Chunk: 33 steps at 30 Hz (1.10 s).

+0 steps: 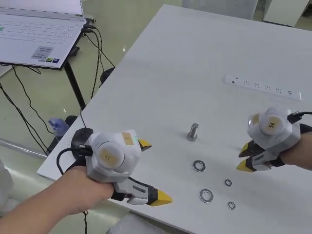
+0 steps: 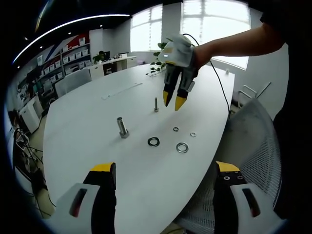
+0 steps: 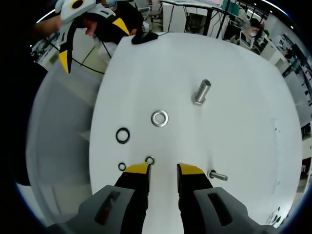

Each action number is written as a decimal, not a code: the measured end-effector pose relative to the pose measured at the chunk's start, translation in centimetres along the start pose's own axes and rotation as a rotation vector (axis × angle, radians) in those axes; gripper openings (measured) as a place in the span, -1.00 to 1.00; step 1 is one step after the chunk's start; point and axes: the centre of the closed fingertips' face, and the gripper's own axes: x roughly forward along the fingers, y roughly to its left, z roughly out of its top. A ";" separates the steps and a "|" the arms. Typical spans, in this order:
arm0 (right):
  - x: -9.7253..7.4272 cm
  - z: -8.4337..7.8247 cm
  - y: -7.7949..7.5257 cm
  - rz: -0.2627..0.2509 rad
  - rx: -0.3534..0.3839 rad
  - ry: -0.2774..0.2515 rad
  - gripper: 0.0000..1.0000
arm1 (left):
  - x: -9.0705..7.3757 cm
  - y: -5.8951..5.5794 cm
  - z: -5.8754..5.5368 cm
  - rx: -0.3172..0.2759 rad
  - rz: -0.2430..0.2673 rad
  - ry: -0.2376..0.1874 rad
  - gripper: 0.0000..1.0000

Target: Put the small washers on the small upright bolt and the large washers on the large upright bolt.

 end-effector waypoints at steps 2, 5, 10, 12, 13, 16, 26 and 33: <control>0.2 -0.1 0.5 0.005 0.001 -0.002 -0.53 | -0.1 -0.1 0.0 -0.001 0.002 -0.001 0.63; 0.6 -0.2 1.3 0.023 -0.002 -0.001 -0.52 | -0.2 -0.2 0.1 -0.001 0.005 -0.003 0.63; 1.5 -0.3 1.5 0.026 -0.023 0.011 -0.52 | -0.1 -0.2 0.1 -0.004 0.006 -0.004 0.63; 2.0 -0.5 1.6 0.022 -0.033 0.015 -0.50 | 0.0 -0.2 0.1 -0.005 0.006 -0.004 0.63; 2.3 -0.6 1.4 0.020 -0.032 0.014 -0.49 | 0.0 -0.2 0.0 -0.007 0.005 -0.004 0.63; 3.3 -1.0 1.3 0.021 -0.020 0.014 -0.49 | 0.0 -0.2 0.0 -0.012 0.002 -0.006 0.63; 5.8 -2.5 1.2 -0.006 0.009 0.022 -0.49 | -0.1 -0.2 0.0 0.001 -0.007 0.000 0.62; 6.5 -2.3 1.3 -0.013 0.011 0.024 -0.49 | -0.1 0.0 0.0 0.003 -0.010 0.003 0.60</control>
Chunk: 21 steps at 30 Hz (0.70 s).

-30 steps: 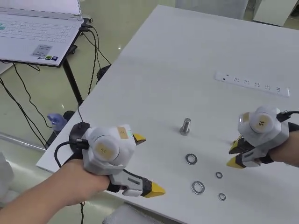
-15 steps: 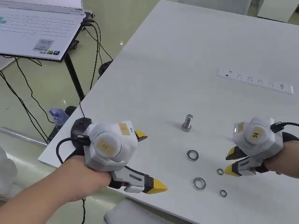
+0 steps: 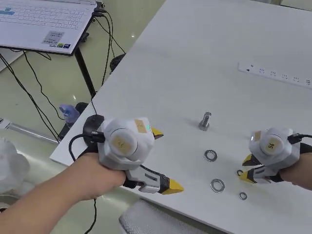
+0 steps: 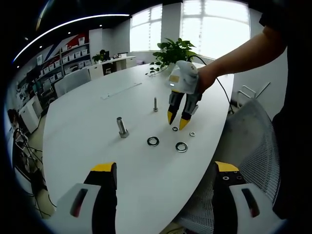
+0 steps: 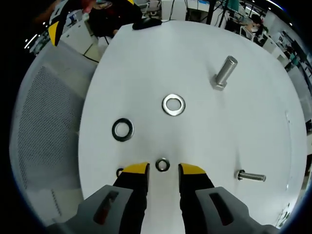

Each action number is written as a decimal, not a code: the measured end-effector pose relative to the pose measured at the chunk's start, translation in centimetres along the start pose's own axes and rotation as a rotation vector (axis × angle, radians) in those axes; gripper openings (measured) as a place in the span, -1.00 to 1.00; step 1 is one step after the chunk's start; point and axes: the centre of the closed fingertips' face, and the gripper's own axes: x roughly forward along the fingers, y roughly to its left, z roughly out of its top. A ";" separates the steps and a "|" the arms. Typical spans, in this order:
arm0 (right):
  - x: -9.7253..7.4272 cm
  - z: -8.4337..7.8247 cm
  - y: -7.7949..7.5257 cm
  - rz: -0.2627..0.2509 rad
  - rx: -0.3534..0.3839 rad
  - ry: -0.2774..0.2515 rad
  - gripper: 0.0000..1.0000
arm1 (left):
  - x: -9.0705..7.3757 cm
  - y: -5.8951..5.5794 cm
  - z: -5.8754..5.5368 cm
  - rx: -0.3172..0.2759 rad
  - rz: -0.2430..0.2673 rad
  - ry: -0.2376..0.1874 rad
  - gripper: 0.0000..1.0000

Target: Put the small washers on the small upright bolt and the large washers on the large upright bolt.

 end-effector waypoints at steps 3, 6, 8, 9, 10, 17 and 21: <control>0.2 -0.2 0.0 -0.001 -0.007 0.010 -0.50 | 0.0 -0.1 0.0 -0.003 -0.002 -0.001 0.60; 0.3 -0.4 0.0 -0.008 -0.016 0.019 -0.50 | 0.0 -0.1 0.2 -0.011 -0.002 -0.011 0.60; 0.4 -0.5 -0.1 -0.014 -0.031 0.022 -0.50 | 0.0 -0.1 0.2 -0.008 0.000 -0.010 0.59; 0.4 -0.6 -0.1 -0.014 -0.031 0.024 -0.50 | 0.0 -0.1 0.2 -0.010 -0.001 -0.010 0.59; 0.4 -0.6 0.0 -0.010 -0.020 0.020 -0.50 | 0.0 -0.1 0.1 -0.011 -0.002 -0.009 0.59; 0.4 -0.4 0.0 -0.016 -0.012 0.006 -0.51 | -0.1 0.0 -0.2 -0.004 -0.002 0.002 0.58; 0.5 -0.1 0.0 -0.017 -0.004 0.004 -0.54 | -0.3 0.0 -0.1 -0.007 -0.002 -0.006 0.57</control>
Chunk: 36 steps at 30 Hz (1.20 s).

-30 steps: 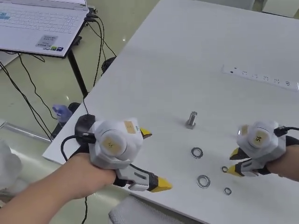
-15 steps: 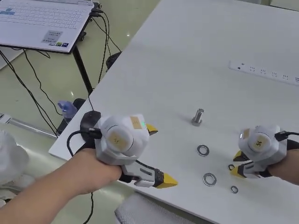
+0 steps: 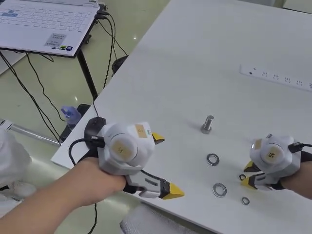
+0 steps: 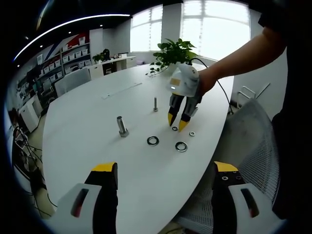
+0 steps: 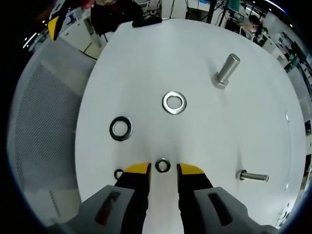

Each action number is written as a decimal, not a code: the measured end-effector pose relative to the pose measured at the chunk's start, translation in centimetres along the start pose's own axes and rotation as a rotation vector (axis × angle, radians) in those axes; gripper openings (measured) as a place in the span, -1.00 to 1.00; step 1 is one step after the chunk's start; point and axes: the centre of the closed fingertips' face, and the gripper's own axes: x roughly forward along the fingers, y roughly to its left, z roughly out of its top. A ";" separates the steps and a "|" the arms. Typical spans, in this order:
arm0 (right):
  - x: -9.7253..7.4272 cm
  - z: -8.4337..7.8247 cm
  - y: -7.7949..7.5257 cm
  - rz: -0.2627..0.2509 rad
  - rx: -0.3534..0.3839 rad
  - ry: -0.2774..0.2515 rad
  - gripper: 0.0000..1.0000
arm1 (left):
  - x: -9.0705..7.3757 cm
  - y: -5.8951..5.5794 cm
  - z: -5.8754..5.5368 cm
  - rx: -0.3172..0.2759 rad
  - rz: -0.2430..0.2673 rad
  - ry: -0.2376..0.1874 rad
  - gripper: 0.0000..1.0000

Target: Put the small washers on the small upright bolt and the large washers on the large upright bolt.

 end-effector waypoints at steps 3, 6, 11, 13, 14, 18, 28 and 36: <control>0.0 0.0 0.0 0.002 -0.012 0.005 -0.59 | -0.1 -0.1 0.0 -0.005 -0.003 -0.003 0.57; -0.1 -0.1 0.1 0.004 -0.019 0.011 -0.62 | -0.2 -0.2 0.1 -0.008 -0.005 -0.007 0.56; -0.1 -0.1 0.2 0.002 -0.019 0.033 -0.65 | -0.1 -0.3 0.1 -0.001 -0.006 -0.010 0.55; -0.1 -0.1 0.2 0.001 -0.020 0.053 -0.67 | -0.2 -0.3 0.3 -0.009 -0.004 -0.021 0.54; 0.0 -0.1 0.3 -0.001 -0.028 0.062 -0.69 | -0.2 -0.2 0.2 -0.008 -0.003 -0.020 0.54; 0.1 -0.1 0.3 -0.006 -0.019 0.098 -0.72 | -0.3 -0.2 0.2 -0.007 0.001 -0.021 0.55; -0.1 -0.2 0.2 -0.007 0.053 0.059 -0.74 | -0.2 -0.6 0.4 -0.003 0.002 -0.027 0.54; -0.3 -0.4 0.5 -0.003 0.078 0.051 -0.74 | -0.2 -0.8 0.4 -0.002 0.002 -0.023 0.53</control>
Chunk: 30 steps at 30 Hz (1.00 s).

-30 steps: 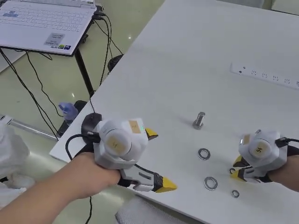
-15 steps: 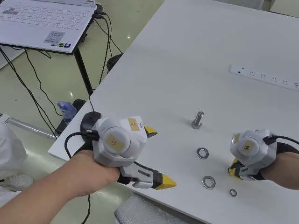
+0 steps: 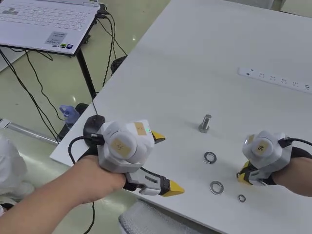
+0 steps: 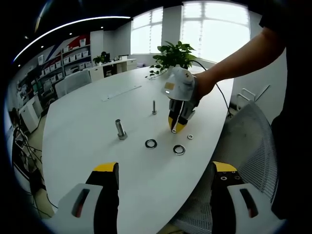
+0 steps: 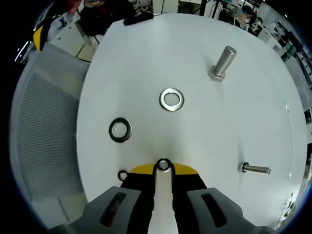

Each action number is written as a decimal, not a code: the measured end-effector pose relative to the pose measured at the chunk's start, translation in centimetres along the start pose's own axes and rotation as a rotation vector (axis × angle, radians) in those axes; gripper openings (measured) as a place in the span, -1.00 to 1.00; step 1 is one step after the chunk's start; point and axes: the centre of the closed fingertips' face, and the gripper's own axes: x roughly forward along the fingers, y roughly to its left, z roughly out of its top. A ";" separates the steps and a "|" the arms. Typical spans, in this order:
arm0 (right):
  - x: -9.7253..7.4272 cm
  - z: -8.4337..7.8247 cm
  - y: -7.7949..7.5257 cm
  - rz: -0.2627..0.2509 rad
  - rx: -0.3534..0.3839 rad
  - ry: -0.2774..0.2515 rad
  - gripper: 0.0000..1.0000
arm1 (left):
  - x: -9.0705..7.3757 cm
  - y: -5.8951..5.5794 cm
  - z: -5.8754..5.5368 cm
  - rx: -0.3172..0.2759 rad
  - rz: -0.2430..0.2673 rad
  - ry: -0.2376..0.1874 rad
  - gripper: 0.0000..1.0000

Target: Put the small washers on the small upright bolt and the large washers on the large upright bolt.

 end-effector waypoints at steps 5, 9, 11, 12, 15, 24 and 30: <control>-0.8 -0.8 -0.3 -0.007 0.012 0.003 -0.74 | 0.2 0.1 0.1 -0.003 0.000 -0.003 0.53; -1.6 -1.8 -1.1 -0.015 0.034 0.004 -0.74 | 0.4 0.2 0.2 -0.008 0.001 -0.009 0.57; -2.2 -2.3 -1.6 -0.022 0.049 0.005 -0.74 | 0.5 0.3 0.1 -0.010 0.003 -0.008 0.59; -2.7 -2.5 -1.8 -0.028 0.062 0.001 -0.74 | 0.5 0.3 0.1 -0.011 0.001 -0.006 0.59; -3.7 -3.1 -2.4 -0.035 0.081 0.000 -0.74 | 0.6 0.4 0.1 -0.009 0.004 -0.001 0.62; -6.2 -4.1 -4.9 -0.060 0.111 -0.002 -0.74 | 0.8 0.8 -0.1 -0.014 0.005 0.007 0.70; -7.4 -3.4 -7.0 -0.079 0.120 -0.018 -0.74 | 1.0 0.8 -0.4 -0.017 0.002 0.022 0.72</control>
